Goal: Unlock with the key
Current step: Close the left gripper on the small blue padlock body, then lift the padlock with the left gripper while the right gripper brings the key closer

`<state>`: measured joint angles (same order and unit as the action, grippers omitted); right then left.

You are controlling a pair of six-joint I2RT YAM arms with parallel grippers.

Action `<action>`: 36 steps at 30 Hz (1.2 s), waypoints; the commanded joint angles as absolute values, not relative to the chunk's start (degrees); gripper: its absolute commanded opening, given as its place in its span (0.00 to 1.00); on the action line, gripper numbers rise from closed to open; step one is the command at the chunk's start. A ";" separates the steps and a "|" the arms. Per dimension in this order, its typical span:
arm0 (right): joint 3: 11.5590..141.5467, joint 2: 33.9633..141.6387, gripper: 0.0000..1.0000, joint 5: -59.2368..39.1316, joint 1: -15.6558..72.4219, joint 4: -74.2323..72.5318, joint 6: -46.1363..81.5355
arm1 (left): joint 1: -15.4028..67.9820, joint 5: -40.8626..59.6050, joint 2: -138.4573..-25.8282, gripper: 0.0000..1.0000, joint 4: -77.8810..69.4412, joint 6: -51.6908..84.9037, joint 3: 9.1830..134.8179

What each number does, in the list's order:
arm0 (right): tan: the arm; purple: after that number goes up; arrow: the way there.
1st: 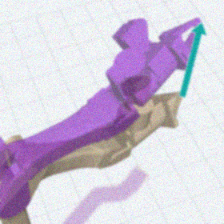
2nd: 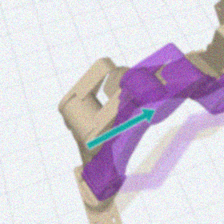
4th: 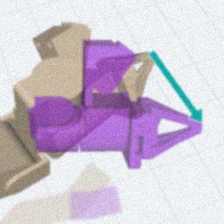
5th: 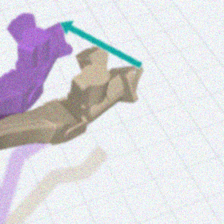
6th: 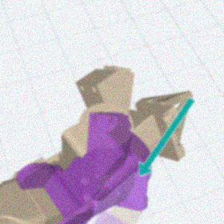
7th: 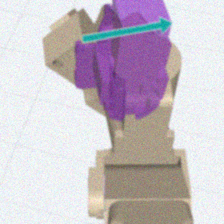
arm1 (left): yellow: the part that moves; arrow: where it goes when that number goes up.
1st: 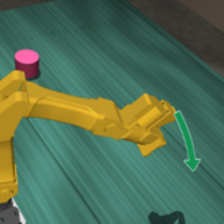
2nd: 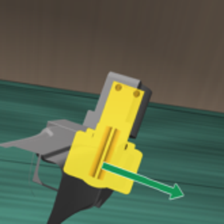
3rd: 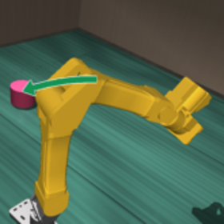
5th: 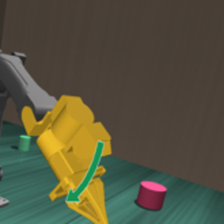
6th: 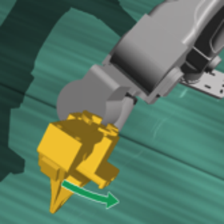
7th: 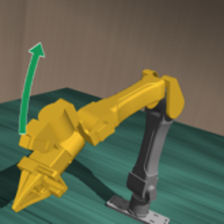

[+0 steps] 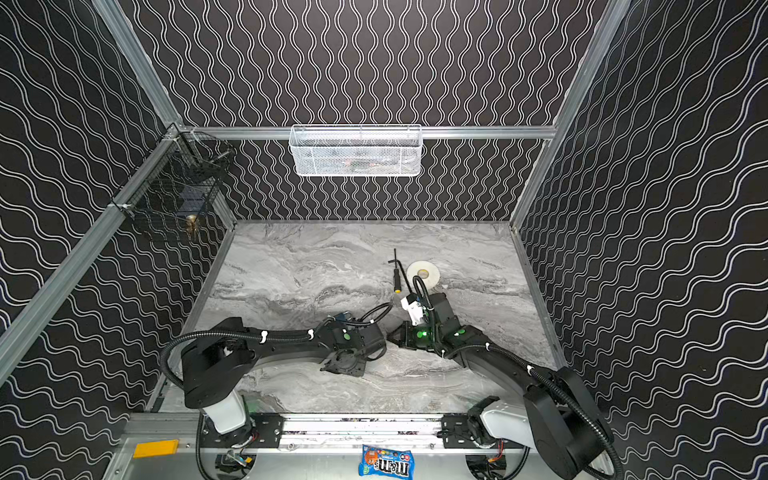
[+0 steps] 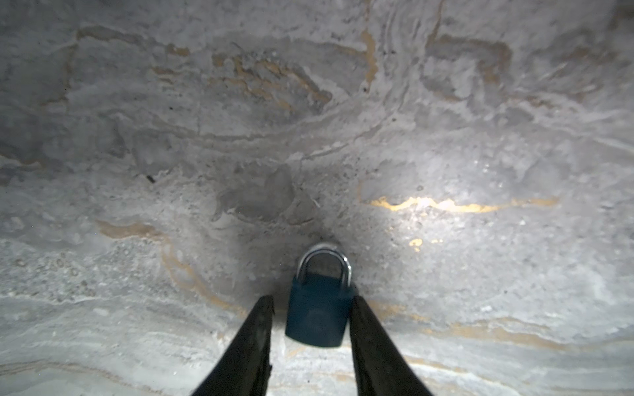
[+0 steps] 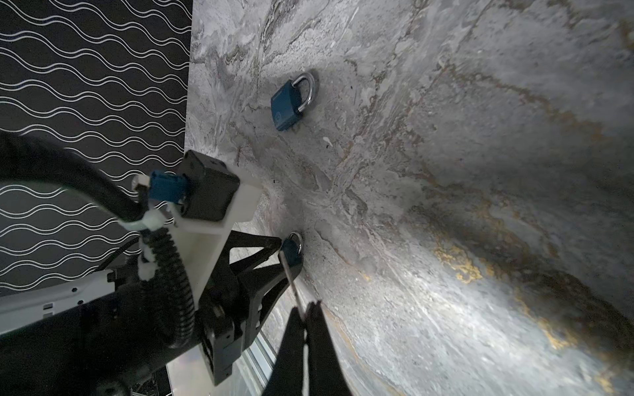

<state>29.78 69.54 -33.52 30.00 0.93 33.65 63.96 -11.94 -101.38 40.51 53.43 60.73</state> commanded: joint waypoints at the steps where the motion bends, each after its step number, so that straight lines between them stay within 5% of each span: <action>1: 29.86 69.24 0.00 -33.93 30.07 -0.11 33.75 | 63.90 -11.53 -102.34 0.42 41.23 51.81 61.50; 36: 30.23 70.07 0.00 -34.23 30.06 -0.24 33.77 | 63.90 -11.95 -102.10 0.31 40.73 53.43 60.04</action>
